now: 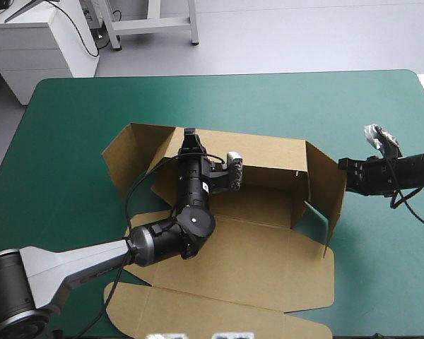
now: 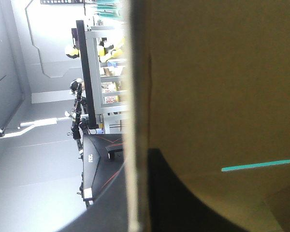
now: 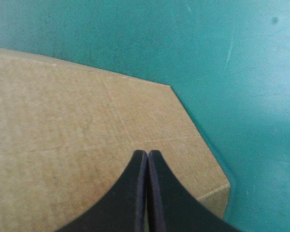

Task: Fold the box

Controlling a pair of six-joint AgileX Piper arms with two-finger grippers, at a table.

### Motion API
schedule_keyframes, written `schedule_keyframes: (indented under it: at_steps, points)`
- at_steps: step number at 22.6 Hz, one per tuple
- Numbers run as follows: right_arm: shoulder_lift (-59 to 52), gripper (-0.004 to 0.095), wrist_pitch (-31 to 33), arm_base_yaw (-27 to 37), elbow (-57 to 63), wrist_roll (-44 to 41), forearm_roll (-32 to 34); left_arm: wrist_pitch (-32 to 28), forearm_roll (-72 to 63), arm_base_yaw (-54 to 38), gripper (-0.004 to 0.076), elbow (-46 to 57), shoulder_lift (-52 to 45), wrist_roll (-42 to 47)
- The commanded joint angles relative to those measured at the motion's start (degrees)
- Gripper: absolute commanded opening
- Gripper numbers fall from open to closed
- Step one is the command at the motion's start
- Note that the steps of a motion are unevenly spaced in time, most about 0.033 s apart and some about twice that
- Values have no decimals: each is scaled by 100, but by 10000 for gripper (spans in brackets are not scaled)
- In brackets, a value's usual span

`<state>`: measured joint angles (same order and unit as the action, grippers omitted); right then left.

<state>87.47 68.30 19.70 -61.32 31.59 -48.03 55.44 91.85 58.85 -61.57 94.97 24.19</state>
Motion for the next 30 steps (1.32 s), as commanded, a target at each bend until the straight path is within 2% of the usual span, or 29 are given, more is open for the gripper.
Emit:
schedule_keyframes:
  at_steps: [1, 7, 12, 14, 22, 23, 25, 28, 30]
  points:
    - [-535, -20, 68, 40, 192, 343, -647, 215, 225, -1, -8, -176, -223, 22]
    - [-1295, -20, -733, 40, 975, 658, -1006, 215, 225, -1, -8, -176, -223, 22]
    - [-2274, -17, -1592, -343, 2049, 2427, -1948, 215, 225, -1, -8, -176, -223, 32]
    - [-2498, -18, -1964, -645, 2252, 2987, -2017, 215, 225, -1, -8, -176, -223, 32]
    - [-2498, 12, -1805, -784, 2263, 3736, -1694, 215, 225, -1, -8, -176, -223, 32]
    - [-2498, 51, -1731, -784, 2263, 3821, -1606, 215, 225, -1, -8, -176, -223, 32]
    - [-2498, 196, -1571, -784, 2263, 3821, -1574, 215, 225, -1, -8, -176, -223, 32]
    - [-2498, 535, -1546, -796, 2263, 4006, -1574, 215, 225, -1, -8, -176, -223, 32]
    - [-2498, 638, -1573, -835, 2263, 4092, -1585, 215, 225, -1, -8, -176, -223, 32]
